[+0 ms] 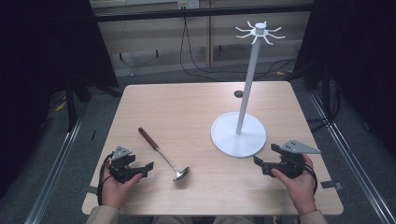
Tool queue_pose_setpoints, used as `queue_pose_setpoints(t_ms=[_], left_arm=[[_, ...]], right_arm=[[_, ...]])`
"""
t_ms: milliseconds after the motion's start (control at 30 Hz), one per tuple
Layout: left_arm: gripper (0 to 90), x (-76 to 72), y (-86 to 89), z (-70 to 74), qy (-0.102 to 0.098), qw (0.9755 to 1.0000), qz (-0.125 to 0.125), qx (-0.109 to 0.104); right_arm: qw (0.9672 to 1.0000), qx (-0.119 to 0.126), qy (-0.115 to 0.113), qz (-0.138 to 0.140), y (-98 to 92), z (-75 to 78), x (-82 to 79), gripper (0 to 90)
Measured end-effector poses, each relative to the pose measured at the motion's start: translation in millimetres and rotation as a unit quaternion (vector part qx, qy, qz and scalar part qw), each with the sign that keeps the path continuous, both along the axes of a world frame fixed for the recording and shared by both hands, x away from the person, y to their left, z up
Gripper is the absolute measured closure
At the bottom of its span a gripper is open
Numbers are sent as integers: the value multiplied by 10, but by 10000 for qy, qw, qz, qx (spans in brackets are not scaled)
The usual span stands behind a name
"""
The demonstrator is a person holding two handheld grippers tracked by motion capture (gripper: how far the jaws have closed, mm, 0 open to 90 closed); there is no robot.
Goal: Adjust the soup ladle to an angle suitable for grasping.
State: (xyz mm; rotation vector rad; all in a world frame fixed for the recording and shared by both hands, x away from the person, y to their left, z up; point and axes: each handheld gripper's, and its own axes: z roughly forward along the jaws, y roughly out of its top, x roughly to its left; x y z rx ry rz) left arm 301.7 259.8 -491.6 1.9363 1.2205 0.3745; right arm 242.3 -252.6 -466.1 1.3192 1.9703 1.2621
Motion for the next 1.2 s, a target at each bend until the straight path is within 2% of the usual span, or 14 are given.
queue_pose_setpoints(t_ms=[100, 200, 300, 367, 400, 500, 533, 567, 667, 733, 833, 1100, 1133, 1200], left_arm=[[143, 25, -6, 6, -21, 10000, 29, -37], [149, 60, -4, 6, -32, 10000, 26, 29], [196, 100, 7, -7, 55, 9999, 112, -6], [264, 129, 20, -7, 127, 9999, 93, -38], [302, 159, 29, 3, 175, 9997, 138, 87], [463, 199, 56, 23, 169, 9996, 135, 167], [490, 245, 76, 38, 192, 9994, 229, 201], [553, 269, 80, 39, 246, 9993, 247, 144], [710, 352, 95, 34, 382, 9985, 307, 242], [804, 408, 85, 25, 488, 9978, 392, 215], [895, 508, 61, 28, 585, 9968, 503, 207], [900, 744, -2, 71, 580, 9960, 603, 325], [900, 800, -9, 67, 592, 9953, 646, 410], [900, 839, -17, 50, 628, 9950, 692, 346]], right_arm=[[10000, 19, 44, -8, -13, -24, -30, 132], [10000, -6, 91, -14, -19, -44, -60, 131], [9999, 17, 96, -41, -22, -53, -76, 131], [9999, 23, 128, -51, -20, -63, -85, 131], [9999, 4, 123, -22, -31, -67, -88, 131], [9999, 31, 121, -53, -44, -64, -93, 131], [9999, 41, 115, -50, -49, -64, -91, 131], [9999, 45, 120, -59, -51, -63, -93, 131], [9999, 85, 123, -62, -54, -71, -88, 131], [9999, 99, 138, -31, -48, -76, -76, 131], [9999, 110, 122, -27, -33, -73, -62, 131], [9999, -10, 95, 58, -24, -71, -67, 131], [9999, -11, 93, 60, -23, -63, -73, 131], [10000, -19, 75, 25, -31, -56, -79, 130]])
